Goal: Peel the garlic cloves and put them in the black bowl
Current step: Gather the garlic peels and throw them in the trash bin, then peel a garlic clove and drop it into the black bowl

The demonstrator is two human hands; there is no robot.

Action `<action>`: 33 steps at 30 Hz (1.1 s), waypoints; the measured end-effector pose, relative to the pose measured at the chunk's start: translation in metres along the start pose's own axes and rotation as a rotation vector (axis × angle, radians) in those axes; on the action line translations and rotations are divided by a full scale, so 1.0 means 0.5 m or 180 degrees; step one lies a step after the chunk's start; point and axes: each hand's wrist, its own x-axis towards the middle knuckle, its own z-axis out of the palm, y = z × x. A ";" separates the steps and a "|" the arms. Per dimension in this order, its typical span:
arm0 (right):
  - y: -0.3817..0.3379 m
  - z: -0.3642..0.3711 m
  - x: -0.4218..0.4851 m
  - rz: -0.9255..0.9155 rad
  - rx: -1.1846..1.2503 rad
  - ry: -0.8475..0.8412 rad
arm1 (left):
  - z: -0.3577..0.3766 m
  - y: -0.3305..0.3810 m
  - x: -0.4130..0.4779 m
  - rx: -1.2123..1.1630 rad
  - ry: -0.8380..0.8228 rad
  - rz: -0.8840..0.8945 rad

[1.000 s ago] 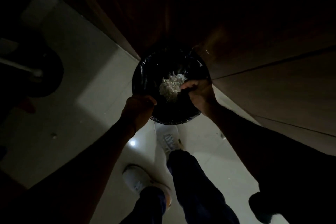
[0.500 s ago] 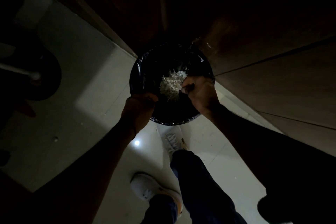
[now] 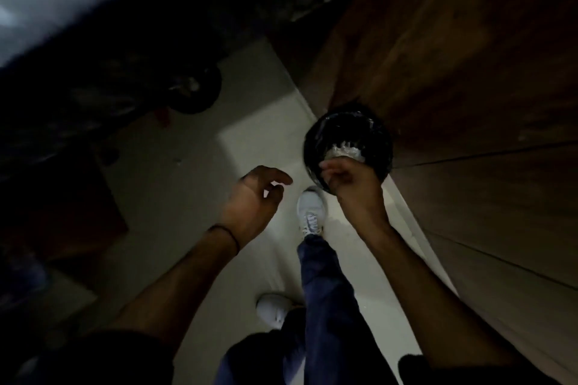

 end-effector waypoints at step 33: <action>-0.403 1.030 -0.904 -0.1812 -0.1814 -0.4596 | -0.455 -0.351 -1.073 -0.1360 0.5876 -0.3135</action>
